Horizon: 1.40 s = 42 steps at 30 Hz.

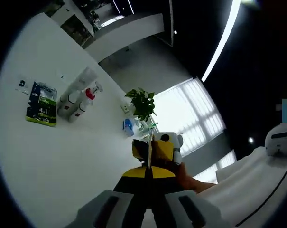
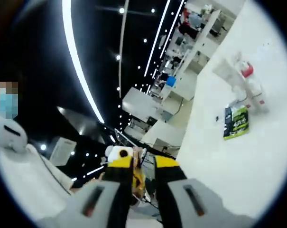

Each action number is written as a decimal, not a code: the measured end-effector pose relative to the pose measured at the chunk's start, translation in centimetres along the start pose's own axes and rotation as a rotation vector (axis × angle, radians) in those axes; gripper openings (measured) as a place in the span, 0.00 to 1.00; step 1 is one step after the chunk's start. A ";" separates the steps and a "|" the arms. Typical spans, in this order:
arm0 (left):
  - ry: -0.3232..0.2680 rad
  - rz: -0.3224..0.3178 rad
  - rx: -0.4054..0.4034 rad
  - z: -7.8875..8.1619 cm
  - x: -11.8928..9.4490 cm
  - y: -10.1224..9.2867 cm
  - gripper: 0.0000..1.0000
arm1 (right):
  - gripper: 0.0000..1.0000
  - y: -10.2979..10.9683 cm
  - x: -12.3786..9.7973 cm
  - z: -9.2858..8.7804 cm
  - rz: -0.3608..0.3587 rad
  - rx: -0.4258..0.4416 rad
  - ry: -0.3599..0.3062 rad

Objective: Arrange the skincare products in the storage area until every visible bottle or jar stands upright without overlapping.

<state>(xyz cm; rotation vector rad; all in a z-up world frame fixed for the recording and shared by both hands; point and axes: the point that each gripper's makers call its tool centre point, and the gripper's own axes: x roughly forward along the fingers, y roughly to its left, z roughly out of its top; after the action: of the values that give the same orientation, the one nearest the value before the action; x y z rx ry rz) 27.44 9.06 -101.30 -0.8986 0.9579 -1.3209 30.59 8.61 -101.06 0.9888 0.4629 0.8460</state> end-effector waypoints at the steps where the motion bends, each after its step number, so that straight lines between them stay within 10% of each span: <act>1: 0.000 -0.005 -0.003 0.1 0.0 0.0 0.00 | 0.05 0.2 0.0 -0.2 0.012 -0.013 0.011; 42: -0.043 0.046 -0.012 0.5 -1.5 1.9 0.02 | 0.00 -0.8 -0.2 0.7 -0.013 0.013 -0.035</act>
<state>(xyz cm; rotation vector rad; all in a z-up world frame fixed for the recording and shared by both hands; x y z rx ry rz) 28.63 10.64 -102.84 -0.9056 0.9494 -1.2531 31.20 7.84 -101.41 1.0102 0.4444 0.8138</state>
